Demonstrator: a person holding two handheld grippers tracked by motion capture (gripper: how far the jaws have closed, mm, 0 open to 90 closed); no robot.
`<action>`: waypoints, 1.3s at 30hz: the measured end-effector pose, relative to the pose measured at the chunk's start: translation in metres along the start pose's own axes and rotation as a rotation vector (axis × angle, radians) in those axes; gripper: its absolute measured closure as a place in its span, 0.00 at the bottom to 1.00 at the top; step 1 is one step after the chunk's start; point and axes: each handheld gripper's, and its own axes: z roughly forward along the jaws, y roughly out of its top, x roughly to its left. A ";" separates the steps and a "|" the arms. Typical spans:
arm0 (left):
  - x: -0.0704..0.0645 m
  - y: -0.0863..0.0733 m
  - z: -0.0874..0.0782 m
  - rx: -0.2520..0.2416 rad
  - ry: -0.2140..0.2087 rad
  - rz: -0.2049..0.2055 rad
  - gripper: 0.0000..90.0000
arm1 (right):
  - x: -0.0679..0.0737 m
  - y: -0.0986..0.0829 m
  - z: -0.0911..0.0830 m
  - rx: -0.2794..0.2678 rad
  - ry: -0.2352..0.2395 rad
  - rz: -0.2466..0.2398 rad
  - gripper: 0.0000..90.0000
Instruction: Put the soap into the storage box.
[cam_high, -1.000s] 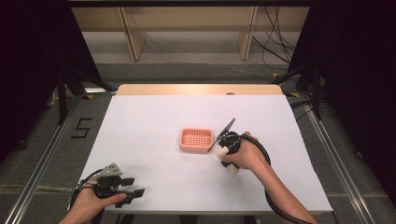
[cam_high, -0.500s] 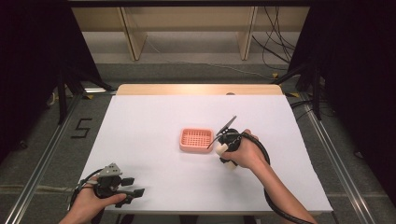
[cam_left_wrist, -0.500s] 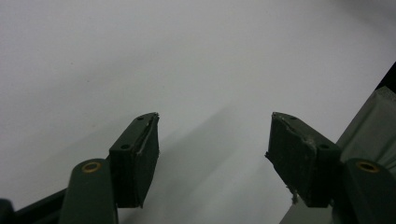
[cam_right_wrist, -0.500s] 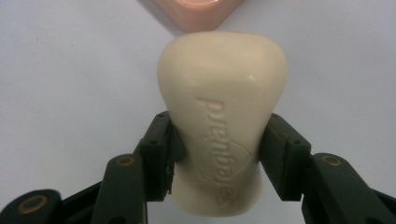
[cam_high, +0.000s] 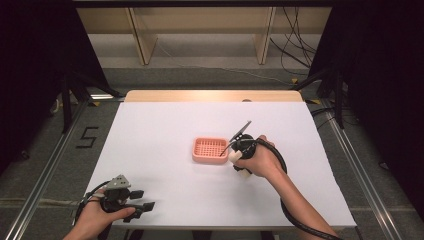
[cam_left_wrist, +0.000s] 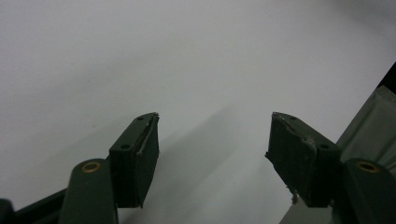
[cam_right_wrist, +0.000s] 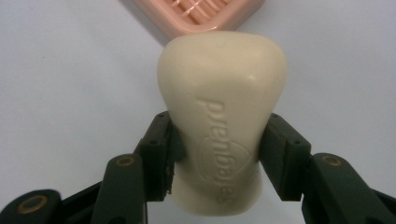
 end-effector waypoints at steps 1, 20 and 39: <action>0.000 0.000 0.000 0.000 0.000 0.000 0.37 | 0.000 0.000 0.000 0.000 0.000 0.000 0.56; 0.000 0.000 0.000 0.000 0.001 0.004 0.37 | 0.002 0.017 -0.006 -0.030 -0.019 -0.026 0.56; 0.000 0.001 0.000 -0.002 -0.003 0.001 0.37 | 0.002 0.030 -0.008 -0.047 -0.026 -0.036 0.56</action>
